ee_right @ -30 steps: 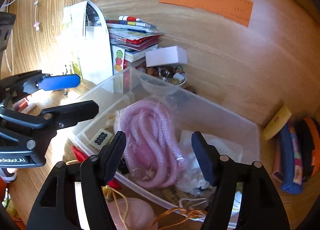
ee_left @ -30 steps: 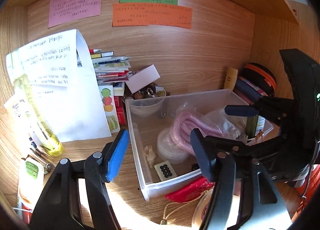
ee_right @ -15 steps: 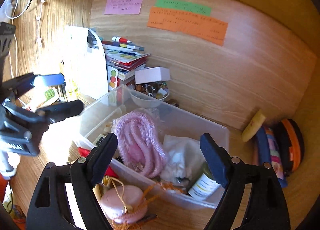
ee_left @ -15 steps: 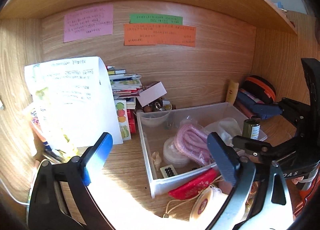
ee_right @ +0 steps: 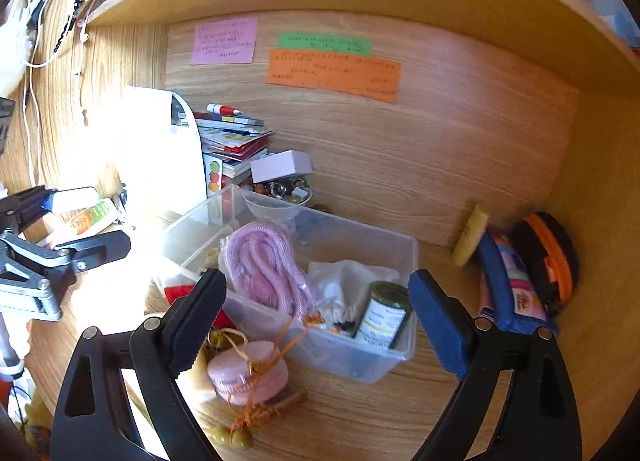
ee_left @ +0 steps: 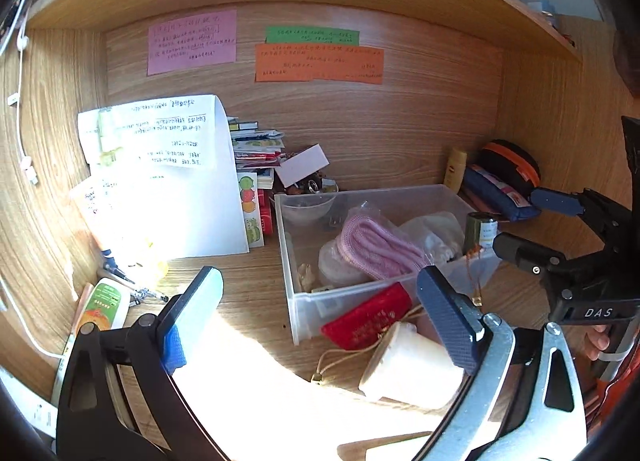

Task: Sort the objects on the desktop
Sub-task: 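Move left tool to the teal-and-white tube while right tool approaches the green bead ornament, then grasp the teal-and-white tube with left tool while right tool grasps the green bead ornament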

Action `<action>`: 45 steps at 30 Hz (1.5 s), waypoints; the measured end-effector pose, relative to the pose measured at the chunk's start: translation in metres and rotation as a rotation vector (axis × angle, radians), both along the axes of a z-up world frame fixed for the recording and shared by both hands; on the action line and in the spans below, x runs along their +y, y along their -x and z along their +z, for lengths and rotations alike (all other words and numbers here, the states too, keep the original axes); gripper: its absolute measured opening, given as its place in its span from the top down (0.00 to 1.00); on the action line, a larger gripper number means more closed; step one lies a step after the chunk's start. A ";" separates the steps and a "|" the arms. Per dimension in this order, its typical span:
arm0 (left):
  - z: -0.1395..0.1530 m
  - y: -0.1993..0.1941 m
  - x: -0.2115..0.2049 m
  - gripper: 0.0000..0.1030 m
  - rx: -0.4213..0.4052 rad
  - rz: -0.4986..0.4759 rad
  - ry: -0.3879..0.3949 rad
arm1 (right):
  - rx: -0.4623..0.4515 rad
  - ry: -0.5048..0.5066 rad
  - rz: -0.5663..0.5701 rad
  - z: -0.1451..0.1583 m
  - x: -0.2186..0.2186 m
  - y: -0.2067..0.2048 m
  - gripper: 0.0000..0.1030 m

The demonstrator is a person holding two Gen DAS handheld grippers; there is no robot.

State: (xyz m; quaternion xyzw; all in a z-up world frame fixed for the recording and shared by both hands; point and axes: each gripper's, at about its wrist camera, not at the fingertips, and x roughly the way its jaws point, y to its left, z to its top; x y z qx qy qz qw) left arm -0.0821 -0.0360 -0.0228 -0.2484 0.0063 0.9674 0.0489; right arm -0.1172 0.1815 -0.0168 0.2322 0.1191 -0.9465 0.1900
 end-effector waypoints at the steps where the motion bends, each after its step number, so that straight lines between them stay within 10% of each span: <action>1: -0.001 -0.005 0.002 0.03 0.005 -0.001 0.004 | 0.000 0.008 -0.003 -0.001 0.003 -0.004 0.06; 36: -0.102 -0.069 0.022 0.03 -0.293 -0.070 -0.148 | -0.259 0.028 -0.003 -0.078 0.011 -0.063 0.03; 45: -0.109 -0.067 0.047 0.03 -0.286 -0.104 -0.041 | -0.312 -0.033 0.008 -0.092 -0.011 -0.055 0.24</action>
